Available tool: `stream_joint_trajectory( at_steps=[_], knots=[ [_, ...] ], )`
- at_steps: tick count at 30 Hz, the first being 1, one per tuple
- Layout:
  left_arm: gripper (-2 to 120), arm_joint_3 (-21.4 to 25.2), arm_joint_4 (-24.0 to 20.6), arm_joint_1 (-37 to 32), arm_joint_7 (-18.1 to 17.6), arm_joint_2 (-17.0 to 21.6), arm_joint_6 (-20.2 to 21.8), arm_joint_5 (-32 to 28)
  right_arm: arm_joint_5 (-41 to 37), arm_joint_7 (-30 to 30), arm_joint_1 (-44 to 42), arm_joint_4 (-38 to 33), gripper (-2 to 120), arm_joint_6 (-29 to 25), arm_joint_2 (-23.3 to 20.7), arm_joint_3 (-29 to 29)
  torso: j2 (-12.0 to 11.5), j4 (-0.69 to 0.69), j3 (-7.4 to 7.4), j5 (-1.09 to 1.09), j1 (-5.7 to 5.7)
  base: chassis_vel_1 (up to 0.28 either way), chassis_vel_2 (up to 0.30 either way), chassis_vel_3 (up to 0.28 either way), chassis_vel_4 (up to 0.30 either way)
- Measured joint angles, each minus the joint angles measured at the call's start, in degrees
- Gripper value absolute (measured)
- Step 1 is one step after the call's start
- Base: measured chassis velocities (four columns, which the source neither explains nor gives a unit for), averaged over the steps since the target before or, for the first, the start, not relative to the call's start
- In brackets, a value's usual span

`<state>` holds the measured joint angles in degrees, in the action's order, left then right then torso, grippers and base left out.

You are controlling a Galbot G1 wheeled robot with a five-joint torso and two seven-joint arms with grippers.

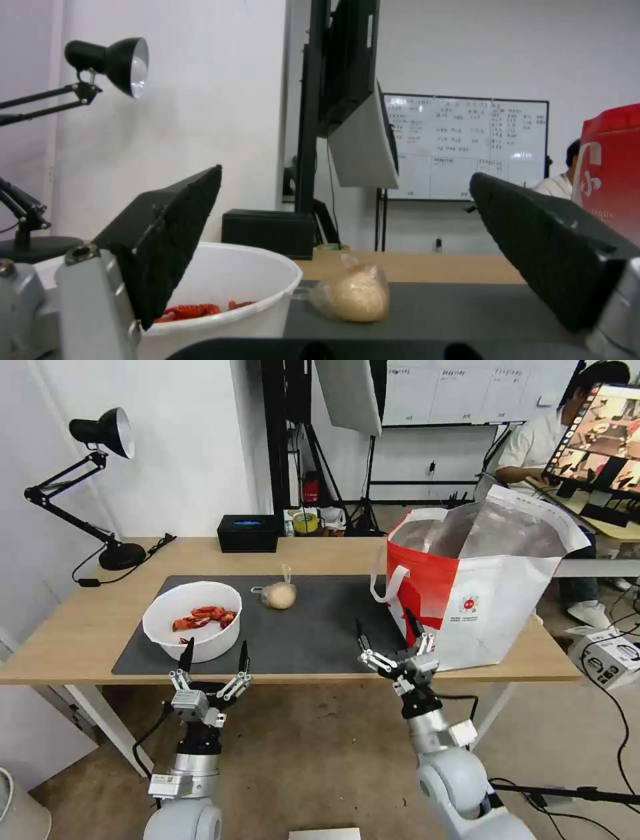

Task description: Pick up the trash from the table and place it into the takeout bag.

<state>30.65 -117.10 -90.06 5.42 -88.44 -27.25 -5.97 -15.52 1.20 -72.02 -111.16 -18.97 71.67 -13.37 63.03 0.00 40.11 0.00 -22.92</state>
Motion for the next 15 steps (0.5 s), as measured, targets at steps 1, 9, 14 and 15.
stream_joint_trajectory(
  at_steps=[1,9,14,15],
  knots=[
    [100,0.0,0.0,0.0,0.0,0.0,0.0,0.0,-0.5,0.0,0.7,0.2,100,0.8,-0.2,0.2,0.0,0.00,0.00,0.00,0.00,0.000,0.000,0.000,0.000],
    [100,0.1,0.0,-0.2,0.0,-0.4,0.0,0.1,-5.6,0.0,8.5,2.2,100,5.8,-1.7,3.5,0.0,0.01,0.00,0.00,0.00,0.000,0.000,0.000,0.000],
    [100,0.2,-0.1,-0.4,0.1,-0.8,-0.1,0.2,-8.1,-1.2,14.3,4.1,100,9.2,-2.4,6.2,0.0,0.00,0.00,0.01,0.00,0.000,0.000,0.000,0.000],
    [100,0.3,-0.1,-0.4,0.1,-0.9,-0.1,0.2,-8.9,-1.9,15.8,4.8,100,10.1,-2.5,7.0,0.0,0.00,-0.01,0.00,0.00,0.000,0.000,0.000,0.000]
  ],
)
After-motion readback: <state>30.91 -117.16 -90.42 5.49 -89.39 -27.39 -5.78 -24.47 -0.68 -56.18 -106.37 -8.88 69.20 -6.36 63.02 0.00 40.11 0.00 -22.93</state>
